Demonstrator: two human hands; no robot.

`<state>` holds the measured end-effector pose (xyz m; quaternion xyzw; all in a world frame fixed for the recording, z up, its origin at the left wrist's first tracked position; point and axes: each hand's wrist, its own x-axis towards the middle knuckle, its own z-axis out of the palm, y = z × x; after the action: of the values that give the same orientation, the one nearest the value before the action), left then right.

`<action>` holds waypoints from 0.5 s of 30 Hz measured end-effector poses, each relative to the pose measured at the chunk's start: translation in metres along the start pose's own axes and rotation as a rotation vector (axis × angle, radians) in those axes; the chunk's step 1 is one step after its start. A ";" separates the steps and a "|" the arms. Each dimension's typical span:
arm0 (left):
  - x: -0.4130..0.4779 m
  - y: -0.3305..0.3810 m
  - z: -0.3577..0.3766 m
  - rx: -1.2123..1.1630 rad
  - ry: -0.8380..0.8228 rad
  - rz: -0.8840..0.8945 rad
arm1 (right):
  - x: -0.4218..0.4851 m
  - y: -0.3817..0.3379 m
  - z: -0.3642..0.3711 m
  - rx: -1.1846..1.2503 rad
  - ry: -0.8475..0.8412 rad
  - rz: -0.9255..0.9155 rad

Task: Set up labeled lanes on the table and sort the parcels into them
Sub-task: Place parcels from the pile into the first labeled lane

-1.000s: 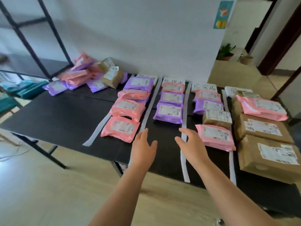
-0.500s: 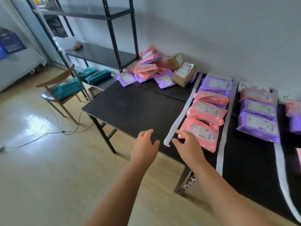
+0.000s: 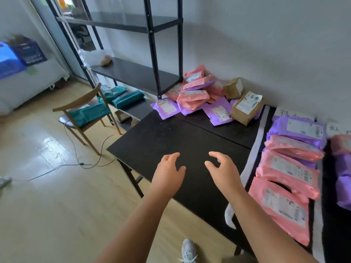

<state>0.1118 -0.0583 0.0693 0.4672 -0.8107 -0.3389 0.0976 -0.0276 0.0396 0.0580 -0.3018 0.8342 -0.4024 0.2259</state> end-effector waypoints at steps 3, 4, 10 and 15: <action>0.050 0.006 -0.016 0.035 -0.009 0.000 | 0.050 -0.017 0.009 0.006 0.005 0.036; 0.066 0.007 -0.022 0.035 -0.015 0.003 | 0.065 -0.024 0.011 0.013 0.006 0.045; 0.144 0.007 -0.042 0.026 0.028 0.016 | 0.139 -0.055 0.029 0.024 0.004 0.009; 0.200 0.005 -0.043 0.009 -0.013 0.048 | 0.184 -0.064 0.039 -0.014 0.015 0.038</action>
<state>0.0197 -0.2415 0.0728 0.4457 -0.8240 -0.3357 0.0983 -0.1143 -0.1387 0.0626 -0.2842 0.8444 -0.3944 0.2250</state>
